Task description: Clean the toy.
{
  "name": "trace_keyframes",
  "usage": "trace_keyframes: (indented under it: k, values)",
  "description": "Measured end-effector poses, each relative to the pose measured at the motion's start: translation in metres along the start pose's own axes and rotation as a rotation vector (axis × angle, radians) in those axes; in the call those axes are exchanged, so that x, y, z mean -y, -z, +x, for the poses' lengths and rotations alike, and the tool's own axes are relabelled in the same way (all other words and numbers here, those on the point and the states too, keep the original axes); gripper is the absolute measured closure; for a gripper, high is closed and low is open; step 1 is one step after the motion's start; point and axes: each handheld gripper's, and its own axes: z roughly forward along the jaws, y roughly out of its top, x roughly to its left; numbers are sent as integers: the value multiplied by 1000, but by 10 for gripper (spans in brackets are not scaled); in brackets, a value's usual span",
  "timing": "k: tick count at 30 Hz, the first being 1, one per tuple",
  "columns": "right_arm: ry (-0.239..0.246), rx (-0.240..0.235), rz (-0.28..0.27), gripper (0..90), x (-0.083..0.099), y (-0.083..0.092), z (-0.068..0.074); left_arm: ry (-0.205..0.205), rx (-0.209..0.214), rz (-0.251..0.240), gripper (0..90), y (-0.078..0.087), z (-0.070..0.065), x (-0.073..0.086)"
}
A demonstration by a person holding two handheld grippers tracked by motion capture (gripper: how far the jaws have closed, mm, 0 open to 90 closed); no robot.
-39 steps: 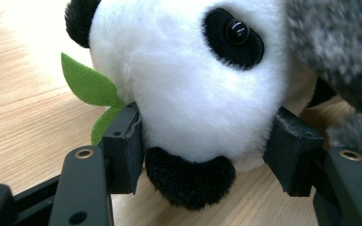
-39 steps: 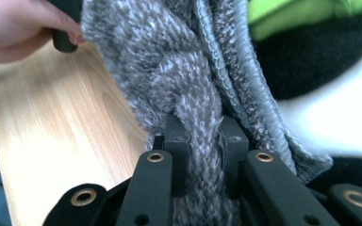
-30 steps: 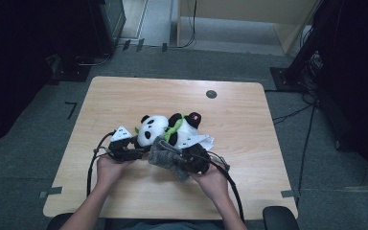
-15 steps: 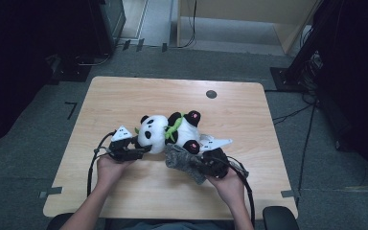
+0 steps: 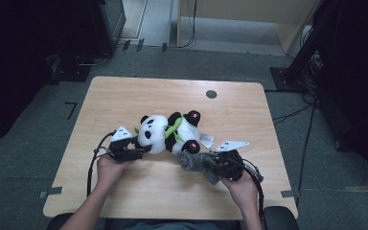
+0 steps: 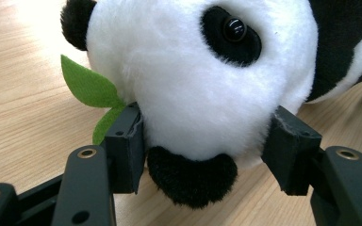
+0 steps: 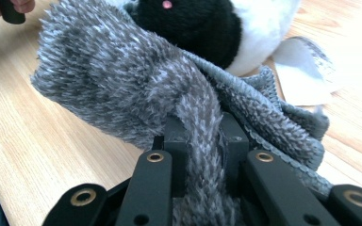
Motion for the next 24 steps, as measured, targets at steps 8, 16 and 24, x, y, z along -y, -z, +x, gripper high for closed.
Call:
trace_keyframes:
  k: [8, 16, 24]
  values:
    - [63, -103, -17, 789, -4, 2, 11, 0, -1, 1, 383, 0, 0, 0]
    - [129, -171, -14, 789, -21, -10, 34, 1, -2, 0, 382, 0, 0, 0]
    - [204, -235, 2, 788, -52, -48, 63, -1, -2, 1, 382, 0, 0, 0]
